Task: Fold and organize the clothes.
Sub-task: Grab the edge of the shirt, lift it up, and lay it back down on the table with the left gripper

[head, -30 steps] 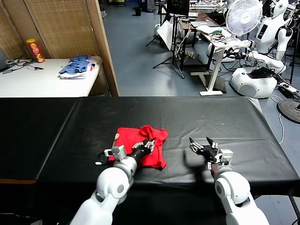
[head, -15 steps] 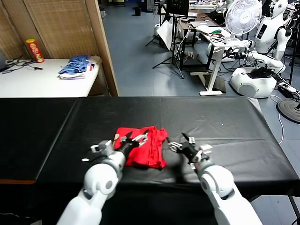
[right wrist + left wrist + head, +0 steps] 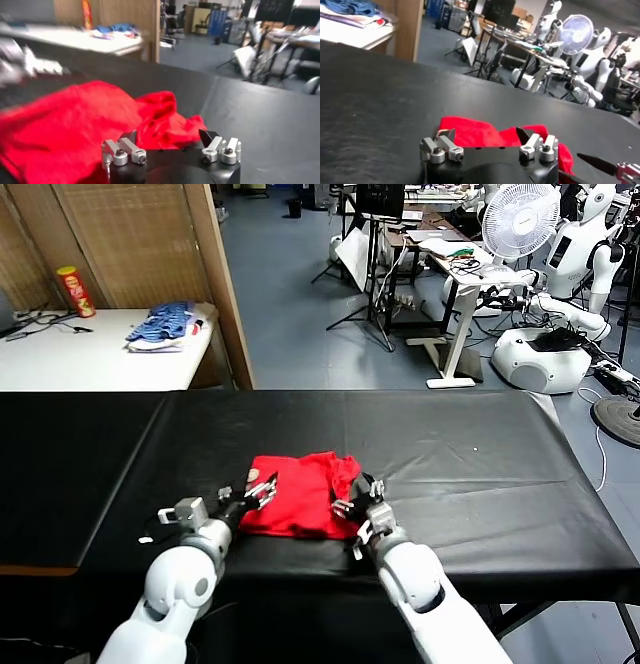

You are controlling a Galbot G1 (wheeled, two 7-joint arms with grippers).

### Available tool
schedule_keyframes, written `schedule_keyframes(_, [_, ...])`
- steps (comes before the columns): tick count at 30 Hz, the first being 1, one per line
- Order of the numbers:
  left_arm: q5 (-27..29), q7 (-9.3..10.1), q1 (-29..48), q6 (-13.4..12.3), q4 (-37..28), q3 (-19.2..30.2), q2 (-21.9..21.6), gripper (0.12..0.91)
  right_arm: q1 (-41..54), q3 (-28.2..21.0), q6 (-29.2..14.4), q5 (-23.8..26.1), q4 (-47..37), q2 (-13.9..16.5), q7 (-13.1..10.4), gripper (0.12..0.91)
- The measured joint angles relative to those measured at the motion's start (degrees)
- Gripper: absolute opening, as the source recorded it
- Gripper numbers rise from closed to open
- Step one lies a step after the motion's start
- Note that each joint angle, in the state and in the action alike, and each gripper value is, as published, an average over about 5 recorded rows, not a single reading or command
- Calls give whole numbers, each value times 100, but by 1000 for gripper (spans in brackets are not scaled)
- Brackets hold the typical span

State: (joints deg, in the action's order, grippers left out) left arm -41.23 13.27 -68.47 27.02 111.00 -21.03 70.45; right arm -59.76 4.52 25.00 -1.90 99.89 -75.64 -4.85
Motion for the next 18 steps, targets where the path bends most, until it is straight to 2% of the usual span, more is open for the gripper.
schedule_keyframes(4, [-173,-7,-42,-14,-110,-151,38,798,-55,71,-273,-240,32,-98,-107,798])
schedule_keyframes(12, [-1046,41,-87,-92,-315,-438,166,798,-250,514,-533,-1513,494,-11,-145,798])
schedule_keyframes(18, [-1622,94,-93,-76,-442,-529,271,798,-392,773,-558,-1821,729,70,-178,798])
